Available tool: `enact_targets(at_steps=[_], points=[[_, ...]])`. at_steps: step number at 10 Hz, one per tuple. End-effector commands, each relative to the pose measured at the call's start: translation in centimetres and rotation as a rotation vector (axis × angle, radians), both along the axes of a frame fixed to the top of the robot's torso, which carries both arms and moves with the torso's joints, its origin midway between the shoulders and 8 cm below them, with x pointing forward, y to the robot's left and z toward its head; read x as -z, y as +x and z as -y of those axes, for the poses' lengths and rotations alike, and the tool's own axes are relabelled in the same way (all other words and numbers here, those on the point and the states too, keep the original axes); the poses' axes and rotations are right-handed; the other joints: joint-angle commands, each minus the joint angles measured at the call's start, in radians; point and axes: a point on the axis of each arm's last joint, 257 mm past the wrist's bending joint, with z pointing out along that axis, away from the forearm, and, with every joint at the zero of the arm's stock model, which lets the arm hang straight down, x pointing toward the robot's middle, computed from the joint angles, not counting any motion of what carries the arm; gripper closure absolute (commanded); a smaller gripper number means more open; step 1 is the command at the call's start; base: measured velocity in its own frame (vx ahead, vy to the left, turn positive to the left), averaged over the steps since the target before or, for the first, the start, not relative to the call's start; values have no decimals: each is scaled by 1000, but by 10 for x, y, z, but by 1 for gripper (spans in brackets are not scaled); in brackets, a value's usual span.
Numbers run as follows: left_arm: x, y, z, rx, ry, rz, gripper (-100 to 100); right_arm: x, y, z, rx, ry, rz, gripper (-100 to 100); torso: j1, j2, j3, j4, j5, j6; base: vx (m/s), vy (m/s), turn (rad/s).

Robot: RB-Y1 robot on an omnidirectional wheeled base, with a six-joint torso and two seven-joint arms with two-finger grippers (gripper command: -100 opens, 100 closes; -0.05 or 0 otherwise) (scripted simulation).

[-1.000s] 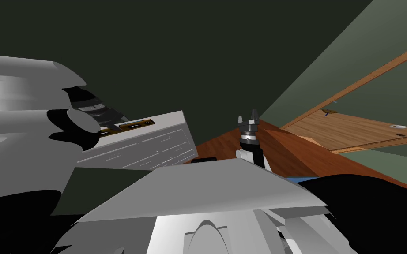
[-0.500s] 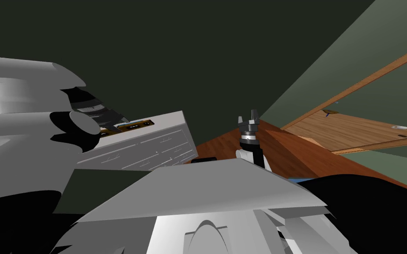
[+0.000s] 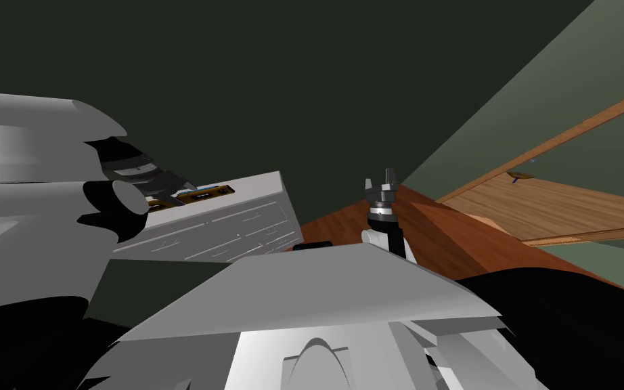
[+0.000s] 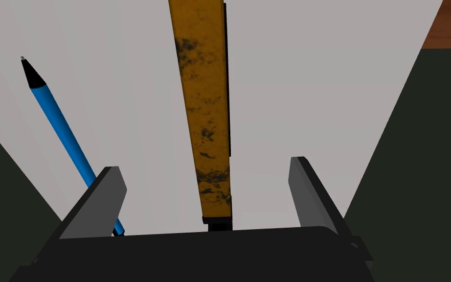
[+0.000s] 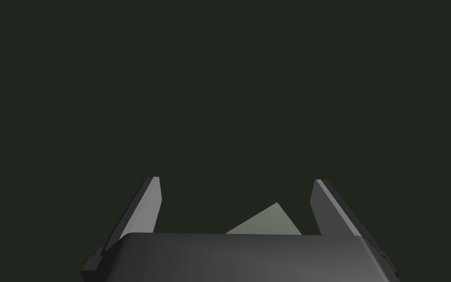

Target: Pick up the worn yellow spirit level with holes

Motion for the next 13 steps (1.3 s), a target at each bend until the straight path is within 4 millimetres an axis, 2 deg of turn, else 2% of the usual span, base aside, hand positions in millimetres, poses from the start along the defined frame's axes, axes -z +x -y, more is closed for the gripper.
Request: enact_targets(at_steps=[1,2,6,8,12,13], points=[[3,-5,-7,5,13,-7,-100,0,0,0,0,0,0,0,0,0,0,0,0,0,70,-41,88],[4,-2,-3,15,-3,3,-100,0,0,0,0,0,0,0,0,-1,-1,0,0,0,46,-32,54],[9,-7,-7,35,-3,1,-100,0,0,0,0,0,0,0,1,2,1,0,0,0,17,-23,67],[14,-16,-15,48,12,-16,-100,0,0,0,0,0,0,0,1,2,1,0,0,0,28,-35,102],[17,-16,-12,67,-4,-11,-100,0,0,0,0,0,0,0,1,2,1,0,0,0,15,-20,56],[17,-16,-12,68,-4,-11,100,0,0,0,0,0,0,0,1,3,1,1,0,1,0,0,0]])
